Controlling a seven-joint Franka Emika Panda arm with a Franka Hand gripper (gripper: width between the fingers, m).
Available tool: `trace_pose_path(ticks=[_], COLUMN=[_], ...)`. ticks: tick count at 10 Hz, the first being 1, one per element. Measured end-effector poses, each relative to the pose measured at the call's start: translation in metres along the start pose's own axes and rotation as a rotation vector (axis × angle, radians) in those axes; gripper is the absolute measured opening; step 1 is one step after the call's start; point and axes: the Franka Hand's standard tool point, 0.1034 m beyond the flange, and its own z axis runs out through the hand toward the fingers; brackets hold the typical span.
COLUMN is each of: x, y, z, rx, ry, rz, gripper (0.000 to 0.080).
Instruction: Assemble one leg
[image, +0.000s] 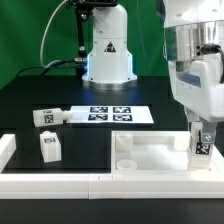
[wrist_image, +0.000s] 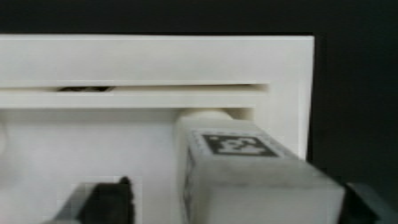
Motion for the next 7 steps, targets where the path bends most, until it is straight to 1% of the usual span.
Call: trace_pose_path(ticks=[1, 2, 3, 5, 7], x=[0.0028, 0.0035, 0.0048, 0.0054, 0.0069], y=[0.0003, 0.0004, 0.0008, 0.0010, 0.0013], z=[0.0000, -0.0001, 0.0003, 0.0005, 0.0007], rx=[0.000, 0.000, 0.000, -0.002, -0.012], ry=[0.001, 0.001, 0.003, 0.005, 0.015], rz=[-0.168, -0.256, -0.378, -0.453, -0.655], gripper=[0.0582, 0.0635, 0.0645, 0.0649, 0.0649])
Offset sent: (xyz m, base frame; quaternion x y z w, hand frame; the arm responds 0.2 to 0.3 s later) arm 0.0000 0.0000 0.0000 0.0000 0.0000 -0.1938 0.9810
